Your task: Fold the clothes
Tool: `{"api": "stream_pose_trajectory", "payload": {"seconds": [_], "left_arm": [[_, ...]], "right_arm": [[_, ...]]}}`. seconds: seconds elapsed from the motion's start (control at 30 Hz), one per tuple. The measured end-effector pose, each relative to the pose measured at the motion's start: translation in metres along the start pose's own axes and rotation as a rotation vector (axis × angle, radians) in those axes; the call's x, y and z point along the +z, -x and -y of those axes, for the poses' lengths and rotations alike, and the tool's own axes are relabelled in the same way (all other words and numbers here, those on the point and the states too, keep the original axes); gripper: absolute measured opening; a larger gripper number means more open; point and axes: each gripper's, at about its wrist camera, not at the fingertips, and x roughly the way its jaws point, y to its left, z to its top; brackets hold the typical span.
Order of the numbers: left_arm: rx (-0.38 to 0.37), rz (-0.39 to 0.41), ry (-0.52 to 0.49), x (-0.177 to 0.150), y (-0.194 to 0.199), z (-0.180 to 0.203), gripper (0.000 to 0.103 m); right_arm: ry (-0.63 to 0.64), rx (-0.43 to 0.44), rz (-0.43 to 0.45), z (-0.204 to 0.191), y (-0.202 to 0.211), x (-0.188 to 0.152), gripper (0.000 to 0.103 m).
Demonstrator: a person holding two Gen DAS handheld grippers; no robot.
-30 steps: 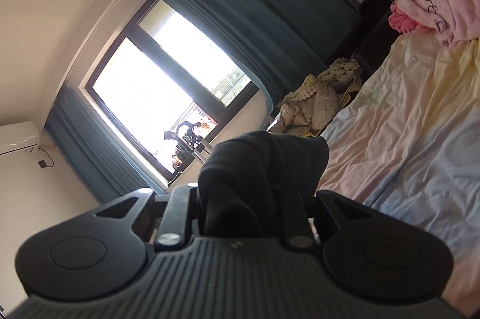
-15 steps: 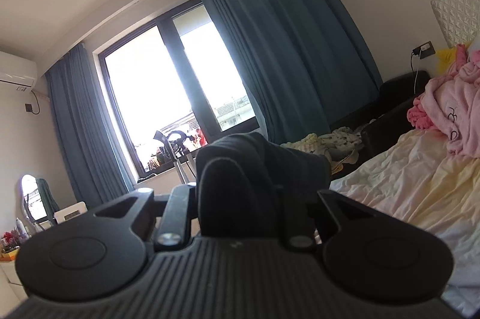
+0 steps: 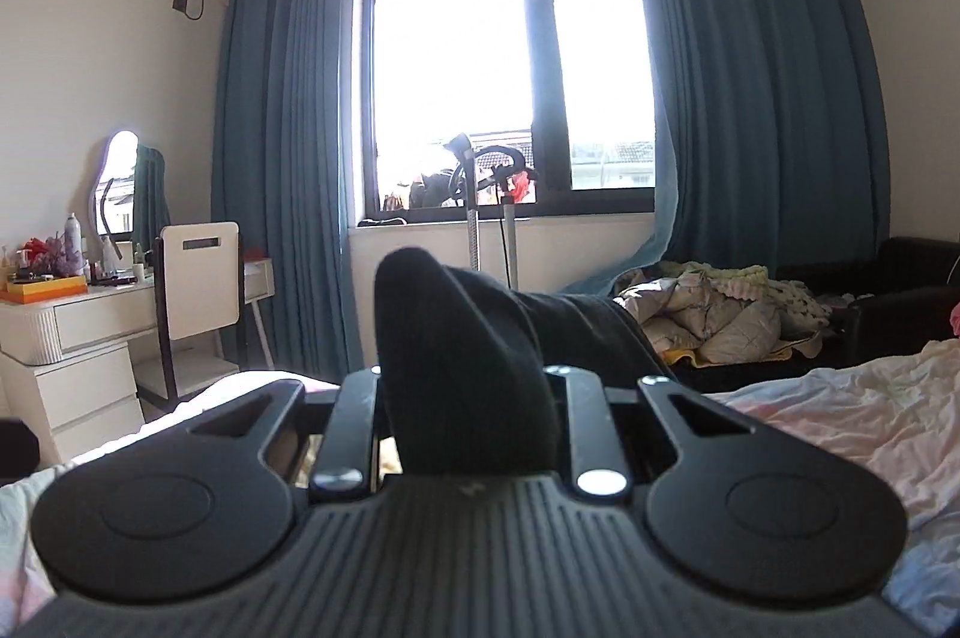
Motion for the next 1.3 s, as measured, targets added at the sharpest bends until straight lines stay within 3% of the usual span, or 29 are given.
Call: {"api": "stream_pose_trajectory", "payload": {"seconds": [0.17,0.27,0.37,0.43,0.5,0.57,0.73,0.87,1.1,1.2,1.3], "left_arm": [[0.034,0.016,0.091,-0.002,0.012,-0.040,0.086],[0.046,-0.022,0.150,-0.007,0.006,-0.050,0.086],[0.036,-0.040,0.193,-0.011,0.002,-0.050,0.086],[0.021,-0.055,0.213,-0.014,0.000,-0.044,0.087],[0.000,-0.069,0.236,-0.017,-0.004,-0.037,0.087],[-0.020,-0.078,0.251,-0.023,-0.009,-0.026,0.087],[-0.040,-0.074,0.171,-0.048,-0.012,0.005,0.087],[-0.048,-0.144,0.182,-0.064,-0.025,0.013,0.087],[-0.015,-0.131,0.066,-0.068,-0.043,0.024,0.088],[-0.024,-0.107,-0.036,-0.070,-0.047,0.034,0.091],[-0.004,-0.128,-0.066,-0.075,-0.059,0.039,0.091]], "right_arm": [[0.199,0.143,-0.174,-0.104,-0.034,-0.071,0.024],[0.210,0.143,-0.206,-0.118,-0.033,-0.098,0.029],[0.166,0.171,-0.180,-0.115,-0.023,-0.085,0.042],[0.125,0.252,-0.193,-0.101,-0.014,-0.074,0.057],[0.056,0.352,-0.211,-0.081,0.001,-0.063,0.062],[0.000,0.388,-0.217,-0.056,0.023,-0.051,0.066],[0.037,0.311,-0.210,0.011,0.086,-0.029,0.075],[0.091,0.217,-0.194,0.055,0.122,-0.036,0.076],[0.014,0.167,-0.193,0.082,0.115,-0.056,0.076],[-0.011,0.177,-0.198,0.087,0.105,-0.061,0.076],[-0.025,0.194,-0.205,0.088,0.099,-0.064,0.076]]}}
